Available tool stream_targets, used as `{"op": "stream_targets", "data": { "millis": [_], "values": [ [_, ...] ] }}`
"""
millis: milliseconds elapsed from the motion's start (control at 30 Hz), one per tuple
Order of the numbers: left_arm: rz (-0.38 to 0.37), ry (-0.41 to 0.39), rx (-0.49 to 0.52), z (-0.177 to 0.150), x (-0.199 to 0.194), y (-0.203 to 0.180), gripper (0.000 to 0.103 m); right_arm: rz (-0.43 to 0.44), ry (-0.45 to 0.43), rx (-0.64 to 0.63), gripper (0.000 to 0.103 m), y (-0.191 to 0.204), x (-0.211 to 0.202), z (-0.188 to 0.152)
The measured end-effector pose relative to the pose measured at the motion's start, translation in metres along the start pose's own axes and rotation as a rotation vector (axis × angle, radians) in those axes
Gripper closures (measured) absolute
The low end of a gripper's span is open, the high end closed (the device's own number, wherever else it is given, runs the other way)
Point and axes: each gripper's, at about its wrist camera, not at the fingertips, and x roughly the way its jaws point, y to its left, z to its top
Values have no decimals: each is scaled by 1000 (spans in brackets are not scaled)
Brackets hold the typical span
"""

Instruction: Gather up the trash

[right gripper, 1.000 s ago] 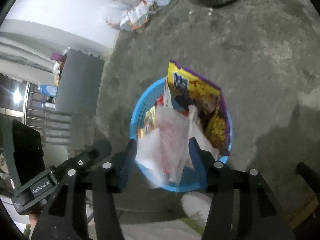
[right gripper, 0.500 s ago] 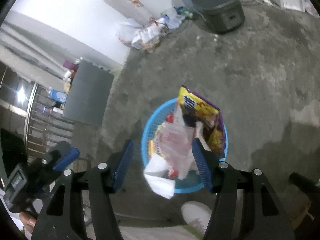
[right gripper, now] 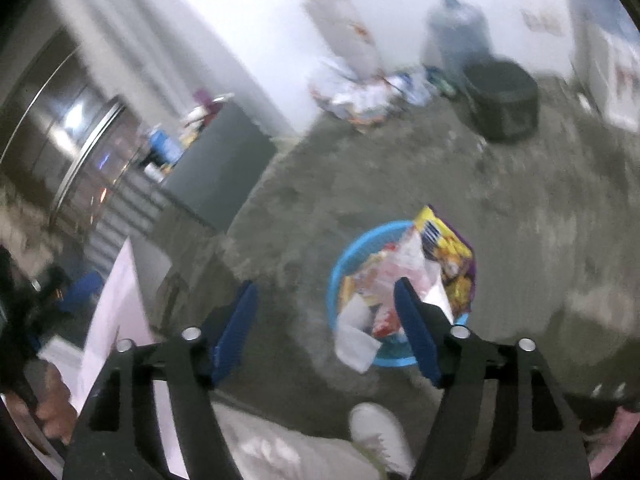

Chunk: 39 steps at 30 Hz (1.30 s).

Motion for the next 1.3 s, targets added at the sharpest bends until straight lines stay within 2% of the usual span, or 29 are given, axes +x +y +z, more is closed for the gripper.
{"op": "stream_targets", "data": {
  "millis": [67, 167, 267, 467, 567, 700, 867, 933, 1033, 1133, 1300],
  "values": [
    [53, -89, -5, -9, -44, 7, 6, 3, -28, -97, 24, 28, -19, -5],
    [148, -159, -3, -26, -95, 17, 6, 18, -60, -237, 14, 66, -42, -20],
    [242, -170, -42, -49, -136, 26, 6, 53, -66, -341, 8, 94, -57, -38],
    [438, -159, -171, -100, -191, 40, 6, 47, -113, -511, 8, 126, -83, -62],
    [524, -136, -168, -120, -205, 44, 6, 46, -122, -517, 8, 129, -95, -68],
    [633, -125, -112, -133, -209, 45, 6, 42, -117, -524, 8, 136, -100, -81],
    [674, -151, -125, -144, -215, 48, 6, -67, -101, -628, 8, 148, -87, -102],
    [698, -158, -171, -150, -216, 46, 6, -113, -98, -684, 8, 154, -81, -112],
    [680, -167, -286, -165, -217, 50, 6, -154, -63, -733, 8, 155, -70, -123],
    [693, -142, -365, -181, -214, 52, 6, -184, -43, -762, 8, 152, -65, -133],
    [742, -83, -381, -192, -209, 52, 6, -220, 12, -761, 8, 142, -58, -137]
  ]
}}
